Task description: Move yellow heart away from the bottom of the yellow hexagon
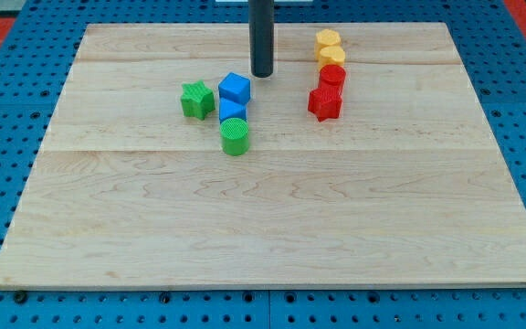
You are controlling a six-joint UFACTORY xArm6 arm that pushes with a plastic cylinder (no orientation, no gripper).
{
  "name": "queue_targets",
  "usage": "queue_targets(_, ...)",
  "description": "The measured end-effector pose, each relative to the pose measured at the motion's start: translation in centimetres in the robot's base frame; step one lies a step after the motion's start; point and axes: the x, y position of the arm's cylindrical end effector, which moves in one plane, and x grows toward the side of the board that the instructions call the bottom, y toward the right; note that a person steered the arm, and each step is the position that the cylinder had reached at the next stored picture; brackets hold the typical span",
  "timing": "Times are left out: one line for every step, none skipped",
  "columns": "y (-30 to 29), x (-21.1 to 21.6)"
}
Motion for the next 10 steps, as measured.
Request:
queue_targets(0.6, -0.3)
queue_targets(0.2, -0.3)
queue_targets(0.2, -0.3)
queue_targets(0.2, -2.0)
queue_targets(0.2, -4.5)
queue_targets(4.0, -7.7)
queue_targets(8.9, -9.0)
queue_targets(14.6, -6.8)
queue_targets(14.3, -3.5)
queue_targets(10.1, -3.5)
